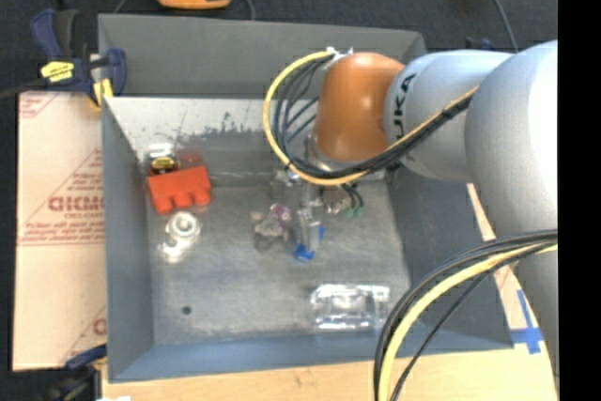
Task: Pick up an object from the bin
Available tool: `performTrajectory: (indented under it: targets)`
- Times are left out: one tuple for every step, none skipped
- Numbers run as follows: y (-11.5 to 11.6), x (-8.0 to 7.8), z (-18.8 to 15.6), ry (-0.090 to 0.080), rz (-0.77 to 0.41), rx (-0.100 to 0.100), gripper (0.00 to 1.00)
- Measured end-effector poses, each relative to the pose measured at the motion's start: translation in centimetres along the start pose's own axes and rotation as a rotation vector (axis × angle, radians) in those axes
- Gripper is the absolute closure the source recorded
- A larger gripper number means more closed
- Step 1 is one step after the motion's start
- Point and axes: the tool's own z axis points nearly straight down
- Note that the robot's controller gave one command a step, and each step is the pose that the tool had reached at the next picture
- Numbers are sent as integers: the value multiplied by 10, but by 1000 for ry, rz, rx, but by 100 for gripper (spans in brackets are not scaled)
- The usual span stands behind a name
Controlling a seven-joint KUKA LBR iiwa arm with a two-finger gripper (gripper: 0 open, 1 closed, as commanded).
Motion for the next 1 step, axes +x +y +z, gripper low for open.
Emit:
performTrajectory:
  targets:
    - [6,9,1,1,17,-2,0]
